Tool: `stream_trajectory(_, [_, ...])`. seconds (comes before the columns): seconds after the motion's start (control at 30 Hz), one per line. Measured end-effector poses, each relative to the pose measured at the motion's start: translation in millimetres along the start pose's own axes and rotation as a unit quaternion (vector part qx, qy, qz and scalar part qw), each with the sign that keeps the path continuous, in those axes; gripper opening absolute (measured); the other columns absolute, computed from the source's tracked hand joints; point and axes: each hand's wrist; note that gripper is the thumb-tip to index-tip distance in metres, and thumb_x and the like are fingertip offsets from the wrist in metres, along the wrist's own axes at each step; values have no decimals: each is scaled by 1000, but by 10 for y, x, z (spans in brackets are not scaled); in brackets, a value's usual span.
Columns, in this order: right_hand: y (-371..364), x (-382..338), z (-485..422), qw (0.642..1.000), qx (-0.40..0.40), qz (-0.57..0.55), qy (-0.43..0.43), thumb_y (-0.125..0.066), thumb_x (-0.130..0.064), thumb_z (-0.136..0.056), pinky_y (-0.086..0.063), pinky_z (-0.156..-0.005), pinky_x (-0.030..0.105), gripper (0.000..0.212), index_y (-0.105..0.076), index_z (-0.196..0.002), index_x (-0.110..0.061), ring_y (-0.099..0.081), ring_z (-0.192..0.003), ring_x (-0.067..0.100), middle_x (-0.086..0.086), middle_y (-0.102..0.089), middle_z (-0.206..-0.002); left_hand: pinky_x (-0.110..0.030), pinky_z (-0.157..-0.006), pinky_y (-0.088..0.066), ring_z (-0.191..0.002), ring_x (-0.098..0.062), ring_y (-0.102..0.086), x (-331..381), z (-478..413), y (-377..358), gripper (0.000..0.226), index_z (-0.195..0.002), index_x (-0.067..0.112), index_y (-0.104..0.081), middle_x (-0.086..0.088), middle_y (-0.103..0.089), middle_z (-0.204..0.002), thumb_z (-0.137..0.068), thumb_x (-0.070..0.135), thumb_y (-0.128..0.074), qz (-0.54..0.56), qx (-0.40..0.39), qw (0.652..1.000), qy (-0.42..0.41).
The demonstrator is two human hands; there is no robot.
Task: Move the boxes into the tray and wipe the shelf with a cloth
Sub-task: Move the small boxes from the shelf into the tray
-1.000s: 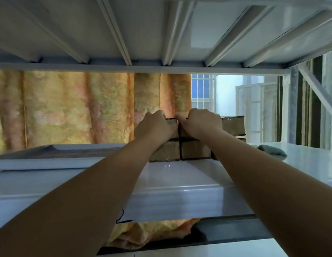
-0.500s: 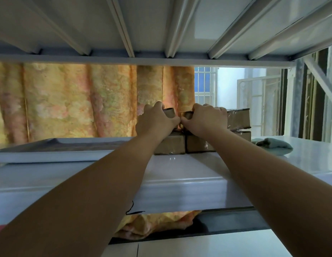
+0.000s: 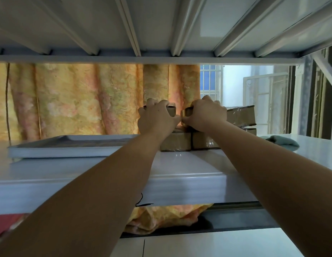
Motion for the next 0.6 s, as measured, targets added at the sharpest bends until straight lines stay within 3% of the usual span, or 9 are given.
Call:
stream_trajectory(0.13, [46,-114,-6,998,43,-41,7,-59,-60,-76,-42,-87,44,51,-63,-107,-20,-51,-111,34,8,-56,-116,-32,-68,-35,-117,-29,-39,-6,11,87,51,-125,38,-52,2,-43,-131,-76,46,-58,17,45,999,-16])
stream_trajectory(0.33, [114,-383,14,991,104,-83,34,-56,-61,-73,-42,-84,44,52,-64,-109,-24,-53,-108,34,6,-61,-112,-32,-72,-39,-122,-29,-34,-228,31,328,57,-132,34,-49,1,-40,-136,-77,48,-59,-42,84,995,-42])
stream_trajectory(0.47, [105,-672,74,980,72,-180,41,-56,-60,-71,-48,-84,43,49,-65,-102,-23,-58,-99,29,3,-64,-101,-35,-74,-41,-123,-31,-33,-496,67,580,54,-129,33,-51,-2,-41,-135,-77,47,-60,-88,87,991,-54])
stream_trajectory(0.6, [77,-1019,148,980,37,-187,51,-56,-59,-74,-48,-85,43,47,-65,-101,-21,-57,-100,30,3,-64,-100,-39,-77,-44,-119,-35,-37,-806,-18,912,53,-127,28,-53,-7,-45,-128,-77,46,-59,-126,57,990,-2])
Point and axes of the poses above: each hand's wrist, its own z-axis away from the middle knuckle, its own y-axis out of the back of the hand, x = y × z
